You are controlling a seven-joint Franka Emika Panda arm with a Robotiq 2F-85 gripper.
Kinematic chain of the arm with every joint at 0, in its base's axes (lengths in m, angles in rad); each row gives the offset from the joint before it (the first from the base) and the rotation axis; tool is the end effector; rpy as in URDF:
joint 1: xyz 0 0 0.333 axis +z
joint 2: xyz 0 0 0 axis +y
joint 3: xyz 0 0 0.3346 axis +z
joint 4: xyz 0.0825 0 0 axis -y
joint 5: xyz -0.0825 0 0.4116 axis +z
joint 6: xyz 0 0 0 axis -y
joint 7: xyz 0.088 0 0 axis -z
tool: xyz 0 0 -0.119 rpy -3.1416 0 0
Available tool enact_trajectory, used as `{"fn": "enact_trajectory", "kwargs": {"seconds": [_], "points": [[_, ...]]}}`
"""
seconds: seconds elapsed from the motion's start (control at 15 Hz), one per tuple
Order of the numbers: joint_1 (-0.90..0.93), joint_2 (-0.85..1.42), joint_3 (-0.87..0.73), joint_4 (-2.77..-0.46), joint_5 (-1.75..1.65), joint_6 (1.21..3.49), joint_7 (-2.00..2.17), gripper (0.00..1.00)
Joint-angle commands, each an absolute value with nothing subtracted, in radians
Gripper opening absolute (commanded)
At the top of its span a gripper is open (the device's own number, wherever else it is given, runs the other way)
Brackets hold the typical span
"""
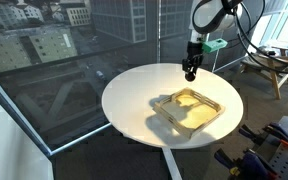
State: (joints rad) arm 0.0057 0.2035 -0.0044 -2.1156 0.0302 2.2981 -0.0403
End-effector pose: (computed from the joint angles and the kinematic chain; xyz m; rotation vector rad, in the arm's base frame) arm 0.5917 0.0017 0.3036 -3.1194 -0.0333 0.0321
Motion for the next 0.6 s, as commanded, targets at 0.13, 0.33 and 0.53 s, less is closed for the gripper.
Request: {"fn": "enact_trajectory", "kwargs": {"seconds": [0.13,0.33,0.53], "points": [[0.012,0.169,-0.007,-2.184,-0.010,2.352,-0.005,0.33],[0.015,0.178,-0.011,-2.202,-0.043,2.374,0.017,0.33],[0.015,0.186,-0.013,-2.217,-0.072,2.386,0.038,0.33]]}}
